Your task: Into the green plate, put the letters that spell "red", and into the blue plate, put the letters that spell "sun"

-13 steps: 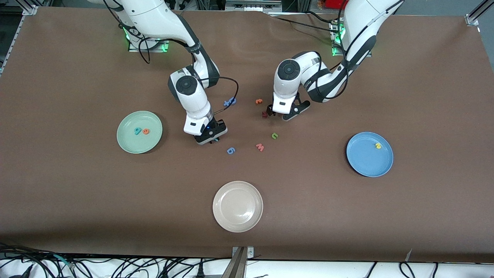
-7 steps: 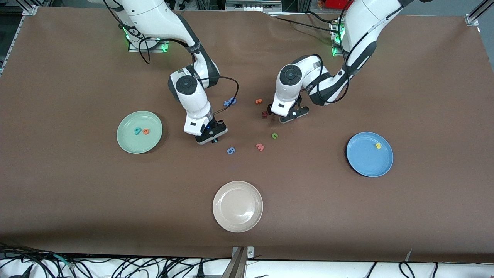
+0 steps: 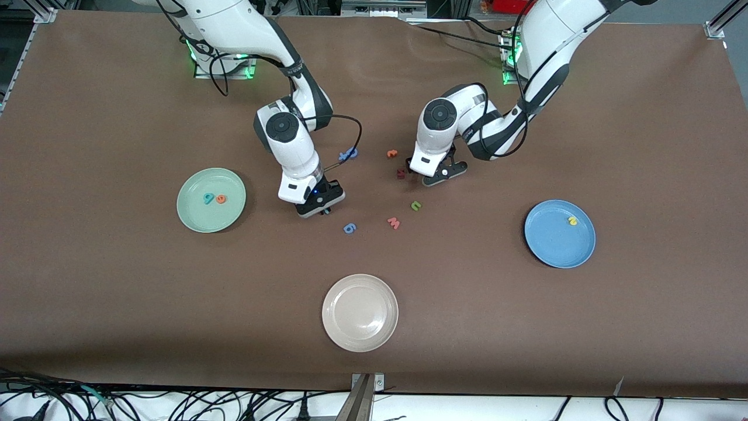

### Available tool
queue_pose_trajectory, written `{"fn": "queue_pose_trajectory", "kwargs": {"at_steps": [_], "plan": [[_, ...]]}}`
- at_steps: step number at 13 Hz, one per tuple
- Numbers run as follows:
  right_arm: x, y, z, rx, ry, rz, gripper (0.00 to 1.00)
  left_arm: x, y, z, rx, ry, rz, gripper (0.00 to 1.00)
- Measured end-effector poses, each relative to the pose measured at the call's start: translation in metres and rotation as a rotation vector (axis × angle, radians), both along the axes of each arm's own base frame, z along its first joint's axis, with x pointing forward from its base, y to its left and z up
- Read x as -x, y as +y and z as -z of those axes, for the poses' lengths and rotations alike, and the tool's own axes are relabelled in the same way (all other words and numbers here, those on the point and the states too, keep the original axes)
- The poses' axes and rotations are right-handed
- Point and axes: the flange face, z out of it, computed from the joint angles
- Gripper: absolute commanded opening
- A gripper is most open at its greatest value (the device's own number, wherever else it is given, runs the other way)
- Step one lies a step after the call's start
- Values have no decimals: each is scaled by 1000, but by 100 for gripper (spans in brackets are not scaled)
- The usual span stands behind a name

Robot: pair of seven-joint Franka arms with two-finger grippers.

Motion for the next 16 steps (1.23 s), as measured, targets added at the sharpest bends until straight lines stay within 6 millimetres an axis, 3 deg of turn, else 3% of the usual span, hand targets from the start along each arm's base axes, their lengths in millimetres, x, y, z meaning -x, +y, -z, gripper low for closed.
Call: {"fn": "queue_pose_trajectory", "kwargs": {"at_steps": [2,6,9,12,16], "plan": [[-8,-13,-16,29,36,16,8,0,0,0,4,0,-3,57],[-27,-63,-51,106,132,35,8,-5,-3,-4,23,1,-28,47],[-34,-95,-54,156,193,5,8,-6,-4,-3,25,4,-30,43],[-34,-99,-53,165,203,-9,8,-7,-5,-3,29,3,-32,34],[-38,-108,-54,172,204,-10,8,-8,-6,-4,32,3,-33,30]]}}
